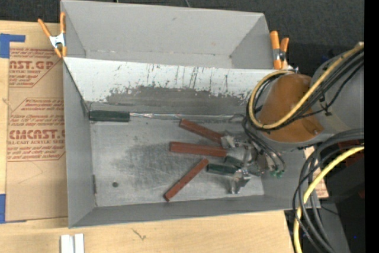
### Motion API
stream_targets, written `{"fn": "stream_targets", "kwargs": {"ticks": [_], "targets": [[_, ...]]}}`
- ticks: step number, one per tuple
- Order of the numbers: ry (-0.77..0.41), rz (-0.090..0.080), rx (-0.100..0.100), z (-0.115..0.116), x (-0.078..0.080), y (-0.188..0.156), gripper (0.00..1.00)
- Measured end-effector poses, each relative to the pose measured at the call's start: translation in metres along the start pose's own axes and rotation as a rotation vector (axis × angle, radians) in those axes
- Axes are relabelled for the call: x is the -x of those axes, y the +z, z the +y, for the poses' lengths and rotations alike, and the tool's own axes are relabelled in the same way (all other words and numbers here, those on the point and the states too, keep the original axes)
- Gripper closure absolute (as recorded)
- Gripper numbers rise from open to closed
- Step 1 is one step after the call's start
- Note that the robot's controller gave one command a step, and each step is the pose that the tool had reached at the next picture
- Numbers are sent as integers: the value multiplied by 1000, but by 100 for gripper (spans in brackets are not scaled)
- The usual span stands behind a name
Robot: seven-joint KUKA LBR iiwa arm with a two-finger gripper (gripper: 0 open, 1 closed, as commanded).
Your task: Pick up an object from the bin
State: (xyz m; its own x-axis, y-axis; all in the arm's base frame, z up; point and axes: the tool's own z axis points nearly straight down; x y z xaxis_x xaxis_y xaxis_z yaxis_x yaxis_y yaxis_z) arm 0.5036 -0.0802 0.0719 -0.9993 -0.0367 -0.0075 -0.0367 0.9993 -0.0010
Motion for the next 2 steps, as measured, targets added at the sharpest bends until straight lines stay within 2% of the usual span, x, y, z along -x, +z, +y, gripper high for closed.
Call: {"fn": "stream_targets", "kwargs": {"ticks": [1,2], "targets": [[-1,14,2,0,-3,0,100],[-1,14,1,0,-3,0,100]]}}
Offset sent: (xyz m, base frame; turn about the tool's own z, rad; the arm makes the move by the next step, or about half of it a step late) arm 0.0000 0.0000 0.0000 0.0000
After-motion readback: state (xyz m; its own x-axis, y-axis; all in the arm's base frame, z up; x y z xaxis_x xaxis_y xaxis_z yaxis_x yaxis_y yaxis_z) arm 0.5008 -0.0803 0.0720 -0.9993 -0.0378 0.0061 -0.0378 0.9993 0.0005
